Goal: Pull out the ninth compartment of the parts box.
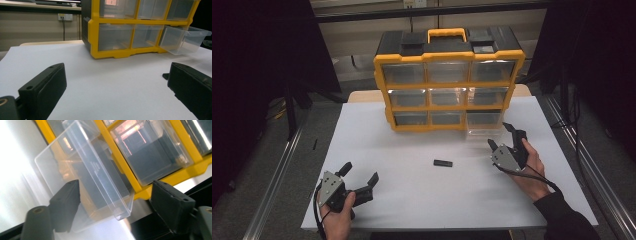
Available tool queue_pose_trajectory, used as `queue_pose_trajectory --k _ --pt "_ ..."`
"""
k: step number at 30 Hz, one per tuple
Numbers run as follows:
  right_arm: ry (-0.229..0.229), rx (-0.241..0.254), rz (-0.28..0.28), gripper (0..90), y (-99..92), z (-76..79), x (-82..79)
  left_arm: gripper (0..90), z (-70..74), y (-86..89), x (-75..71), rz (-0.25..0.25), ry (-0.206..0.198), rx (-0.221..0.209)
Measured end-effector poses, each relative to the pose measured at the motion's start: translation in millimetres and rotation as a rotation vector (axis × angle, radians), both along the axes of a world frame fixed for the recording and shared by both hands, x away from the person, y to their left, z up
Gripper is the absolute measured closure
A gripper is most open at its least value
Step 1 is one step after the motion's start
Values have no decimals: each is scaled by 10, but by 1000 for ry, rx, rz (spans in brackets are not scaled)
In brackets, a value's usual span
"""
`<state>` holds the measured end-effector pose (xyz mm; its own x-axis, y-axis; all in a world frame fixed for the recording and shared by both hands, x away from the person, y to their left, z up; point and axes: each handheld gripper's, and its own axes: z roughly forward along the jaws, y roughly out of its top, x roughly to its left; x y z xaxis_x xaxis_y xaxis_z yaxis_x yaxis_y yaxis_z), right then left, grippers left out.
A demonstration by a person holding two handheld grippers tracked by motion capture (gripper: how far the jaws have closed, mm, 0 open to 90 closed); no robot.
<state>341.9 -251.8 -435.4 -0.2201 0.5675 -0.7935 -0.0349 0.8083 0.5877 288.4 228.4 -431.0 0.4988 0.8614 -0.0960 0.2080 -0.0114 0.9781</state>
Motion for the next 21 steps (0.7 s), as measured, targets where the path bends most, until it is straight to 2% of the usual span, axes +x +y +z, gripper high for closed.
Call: queue_pose_trajectory --k 2,7,16,21 --pt "15 41 -5 212 -18 22 3 22 1 0 -1 0 0 1" --pt "71 183 -4 164 -76 67 11 22 1 -1 -1 1 0 0" --pt "197 471 6 87 -171 93 36 28 4 0 -4 9 -5 8" --pt "254 587 19 82 -214 103 32 28 8 2 -8 16 -6 14"
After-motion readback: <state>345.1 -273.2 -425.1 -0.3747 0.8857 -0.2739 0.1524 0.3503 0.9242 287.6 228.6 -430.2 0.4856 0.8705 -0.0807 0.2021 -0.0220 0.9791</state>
